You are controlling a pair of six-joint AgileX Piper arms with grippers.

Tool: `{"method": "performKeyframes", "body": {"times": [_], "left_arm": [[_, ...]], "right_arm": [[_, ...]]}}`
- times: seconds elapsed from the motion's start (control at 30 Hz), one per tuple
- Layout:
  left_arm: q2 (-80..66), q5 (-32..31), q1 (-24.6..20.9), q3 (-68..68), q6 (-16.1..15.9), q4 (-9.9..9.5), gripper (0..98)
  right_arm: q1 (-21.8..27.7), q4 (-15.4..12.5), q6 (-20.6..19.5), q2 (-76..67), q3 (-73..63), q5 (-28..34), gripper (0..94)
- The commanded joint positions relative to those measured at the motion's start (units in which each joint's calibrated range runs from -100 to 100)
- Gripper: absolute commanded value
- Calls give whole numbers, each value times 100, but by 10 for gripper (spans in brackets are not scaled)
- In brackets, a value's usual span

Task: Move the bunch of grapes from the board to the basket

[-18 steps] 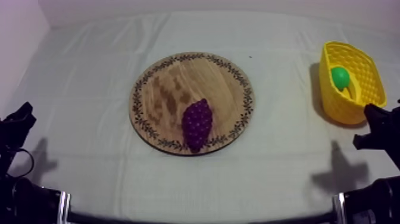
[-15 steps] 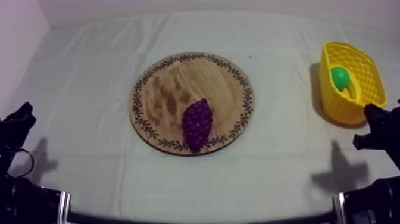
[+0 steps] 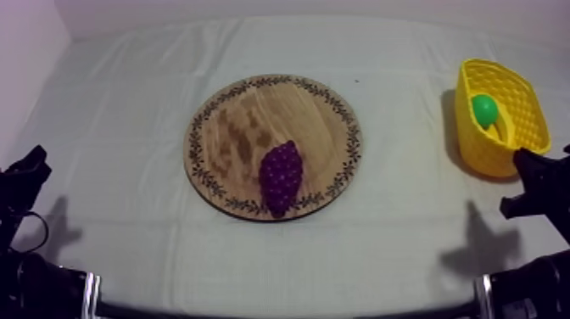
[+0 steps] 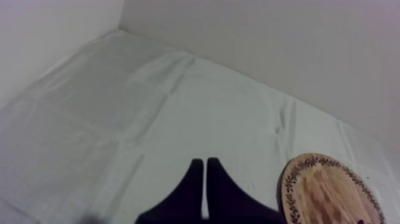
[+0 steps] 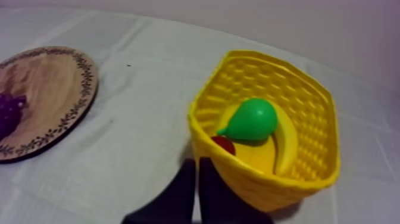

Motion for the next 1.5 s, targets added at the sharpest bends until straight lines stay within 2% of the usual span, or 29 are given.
{"method": "performKeyframes", "body": {"times": [0.0,0.17,0.3,0.57,0.67,0.77,0.83,1.17,1.33,1.47], "left_arm": [[2,-1,2,-4,-1,1,0],[2,-1,2,-4,-1,1,0],[2,-1,2,-4,-1,1,0],[2,-1,2,-4,2,1,0],[2,-1,2,-4,0,1,0],[2,-1,2,-4,-1,1,0],[2,-1,2,-4,-1,1,0],[2,-1,2,-4,-1,1,0],[2,-1,2,-4,-1,1,0],[2,-1,2,-4,-1,1,0]], "right_arm": [[-341,1,-18,-8,3,8,5],[-867,10,-162,-10,3,51,7],[-1087,77,-455,-7,3,41,6],[-1747,836,-928,959,-543,111,5],[-2047,1055,-1153,1831,-1245,385,5],[-2374,1169,-1306,2720,-2129,978,5],[-2556,1158,-1323,3289,-2781,1477,5],[-3004,751,-1294,5694,-5409,3662,4],[-3134,573,-1519,6678,-6446,4312,4],[-3191,422,-1766,7434,-7091,4592,4]]}}
